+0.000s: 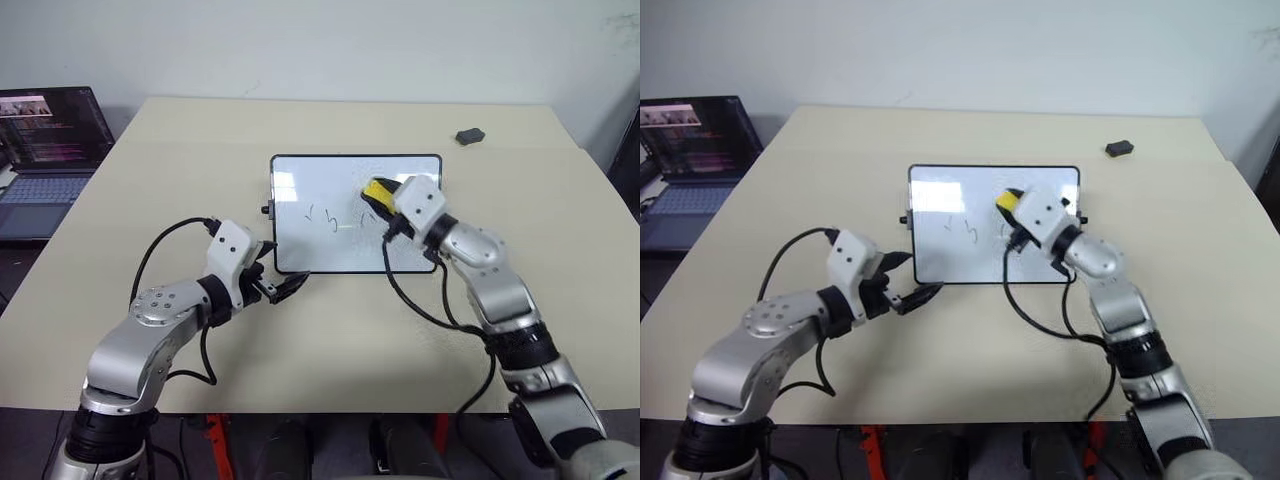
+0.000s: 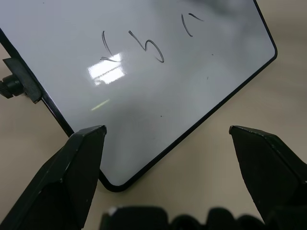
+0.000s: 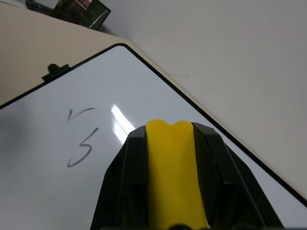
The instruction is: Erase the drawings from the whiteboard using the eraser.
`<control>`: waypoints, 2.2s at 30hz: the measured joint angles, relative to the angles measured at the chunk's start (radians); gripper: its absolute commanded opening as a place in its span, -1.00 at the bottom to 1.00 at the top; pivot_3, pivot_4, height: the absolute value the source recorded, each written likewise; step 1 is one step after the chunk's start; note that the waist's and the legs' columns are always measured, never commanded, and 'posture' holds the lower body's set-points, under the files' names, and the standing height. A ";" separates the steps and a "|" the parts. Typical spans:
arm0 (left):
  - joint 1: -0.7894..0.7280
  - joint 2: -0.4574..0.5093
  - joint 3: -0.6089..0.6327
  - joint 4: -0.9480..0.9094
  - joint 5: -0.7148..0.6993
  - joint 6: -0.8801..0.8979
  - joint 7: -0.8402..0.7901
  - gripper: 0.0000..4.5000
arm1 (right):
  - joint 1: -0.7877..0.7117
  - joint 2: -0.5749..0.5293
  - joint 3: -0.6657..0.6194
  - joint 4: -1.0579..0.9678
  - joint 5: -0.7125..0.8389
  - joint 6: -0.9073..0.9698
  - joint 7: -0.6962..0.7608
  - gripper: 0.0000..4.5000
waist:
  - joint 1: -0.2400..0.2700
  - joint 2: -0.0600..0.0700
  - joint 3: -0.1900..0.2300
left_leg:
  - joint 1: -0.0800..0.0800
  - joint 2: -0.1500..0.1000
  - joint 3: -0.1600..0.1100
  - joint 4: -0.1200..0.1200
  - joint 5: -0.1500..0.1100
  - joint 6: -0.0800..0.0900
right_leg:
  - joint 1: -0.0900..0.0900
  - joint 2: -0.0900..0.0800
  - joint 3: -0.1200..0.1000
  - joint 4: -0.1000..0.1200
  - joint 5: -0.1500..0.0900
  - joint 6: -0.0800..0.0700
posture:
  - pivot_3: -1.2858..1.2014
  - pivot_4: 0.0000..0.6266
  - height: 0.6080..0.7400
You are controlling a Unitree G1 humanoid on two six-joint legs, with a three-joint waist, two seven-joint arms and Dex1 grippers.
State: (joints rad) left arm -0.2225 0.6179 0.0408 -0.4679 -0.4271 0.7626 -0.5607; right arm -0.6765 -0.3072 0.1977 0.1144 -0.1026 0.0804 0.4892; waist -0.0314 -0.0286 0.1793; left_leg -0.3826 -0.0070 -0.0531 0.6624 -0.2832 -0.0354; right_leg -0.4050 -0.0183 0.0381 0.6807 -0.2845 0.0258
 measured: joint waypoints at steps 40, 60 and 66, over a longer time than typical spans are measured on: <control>-0.003 0.017 -0.002 -0.010 -0.020 0.018 -0.040 1.00 | -0.056 0.005 -0.011 0.250 -0.059 -0.191 -0.032 -0.57 | 0.000 -0.001 -0.002 | 0.015 0.000 0.000 -0.002 0.000 0.000 | 0.016 0.000 0.000 -0.002 0.000 -0.001 | 0.03 -0.52 1.00; 0.097 -0.072 0.107 -0.007 -0.056 -0.043 0.025 1.00 | 0.527 0.017 -0.031 -0.459 0.125 0.241 -0.018 -0.57 | 0.003 0.000 -0.001 | 0.016 0.000 -0.002 -0.002 0.000 0.000 | 0.016 0.000 0.000 -0.002 -0.001 0.000 | 0.03 -0.52 1.00; 0.107 -0.080 0.108 0.004 -0.053 -0.076 0.044 1.00 | 0.624 0.033 -0.031 -0.531 0.125 0.308 -0.081 -0.57 | 0.001 0.000 -0.001 | 0.015 0.000 -0.001 -0.002 0.000 0.000 | 0.016 0.000 0.000 -0.002 -0.001 0.000 | 0.03 -0.52 1.00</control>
State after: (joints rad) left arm -0.1157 0.5374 0.1485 -0.4641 -0.4798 0.6862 -0.5167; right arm -0.0524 -0.2739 0.1666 -0.4166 0.0229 0.3880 0.4085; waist -0.0306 -0.0287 0.1783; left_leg -0.3671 -0.0067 -0.0543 0.6601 -0.2836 -0.0355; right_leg -0.3886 -0.0184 0.0380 0.6788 -0.2856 0.0256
